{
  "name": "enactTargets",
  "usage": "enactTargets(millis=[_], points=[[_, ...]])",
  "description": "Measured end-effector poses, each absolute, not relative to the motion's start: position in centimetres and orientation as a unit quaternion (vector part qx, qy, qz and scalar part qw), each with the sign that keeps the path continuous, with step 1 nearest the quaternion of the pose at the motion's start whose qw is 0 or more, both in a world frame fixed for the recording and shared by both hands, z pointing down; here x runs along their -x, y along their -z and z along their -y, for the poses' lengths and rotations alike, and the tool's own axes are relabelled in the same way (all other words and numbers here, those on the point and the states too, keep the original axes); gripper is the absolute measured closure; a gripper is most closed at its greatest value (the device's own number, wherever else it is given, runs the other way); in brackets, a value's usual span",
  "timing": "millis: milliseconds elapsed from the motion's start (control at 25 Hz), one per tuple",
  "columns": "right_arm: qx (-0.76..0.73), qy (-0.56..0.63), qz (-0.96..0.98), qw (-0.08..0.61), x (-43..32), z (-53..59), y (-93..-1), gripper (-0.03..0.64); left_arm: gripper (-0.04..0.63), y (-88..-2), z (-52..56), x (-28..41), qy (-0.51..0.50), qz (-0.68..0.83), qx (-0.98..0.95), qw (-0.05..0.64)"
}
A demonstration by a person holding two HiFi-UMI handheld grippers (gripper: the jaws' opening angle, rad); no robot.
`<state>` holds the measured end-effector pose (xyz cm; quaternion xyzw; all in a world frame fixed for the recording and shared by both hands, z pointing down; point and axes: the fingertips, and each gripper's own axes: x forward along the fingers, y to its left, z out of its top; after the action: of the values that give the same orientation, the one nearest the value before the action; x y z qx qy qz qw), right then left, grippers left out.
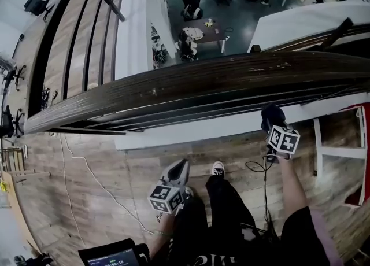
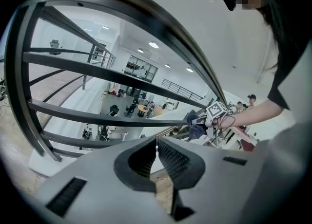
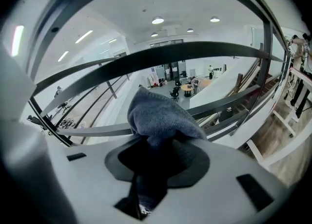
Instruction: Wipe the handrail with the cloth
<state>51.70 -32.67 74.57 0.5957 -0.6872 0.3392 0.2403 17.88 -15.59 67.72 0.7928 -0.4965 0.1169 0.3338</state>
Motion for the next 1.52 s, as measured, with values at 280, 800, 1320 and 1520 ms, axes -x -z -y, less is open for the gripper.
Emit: enactTargets(millis=[280, 800, 1320, 1520], points=[[-0.57, -0.35, 0.717, 0.199, -40.1, 21.9, -67.3, 0.508, 0.594, -62.8, 6.9, -11.4, -0.107, 0.5, -0.8, 0.314], [-0.539, -0.376, 0.739, 0.149, -22.8, -0.1, -58.5, 0.508, 0.594, -56.8, -7.3, 0.8, -0.084, 0.501, -0.815, 0.279], [-0.495, -0.369, 0.768, 0.169, -19.0, -10.7, -56.1, 0.508, 0.594, -53.4, -12.7, -1.8, -0.051, 0.488, -0.83, 0.266], [-0.483, -0.364, 0.779, 0.166, -21.2, -13.5, -54.8, 0.508, 0.594, -51.8, -15.2, -6.0, -0.04, 0.49, -0.832, 0.257]])
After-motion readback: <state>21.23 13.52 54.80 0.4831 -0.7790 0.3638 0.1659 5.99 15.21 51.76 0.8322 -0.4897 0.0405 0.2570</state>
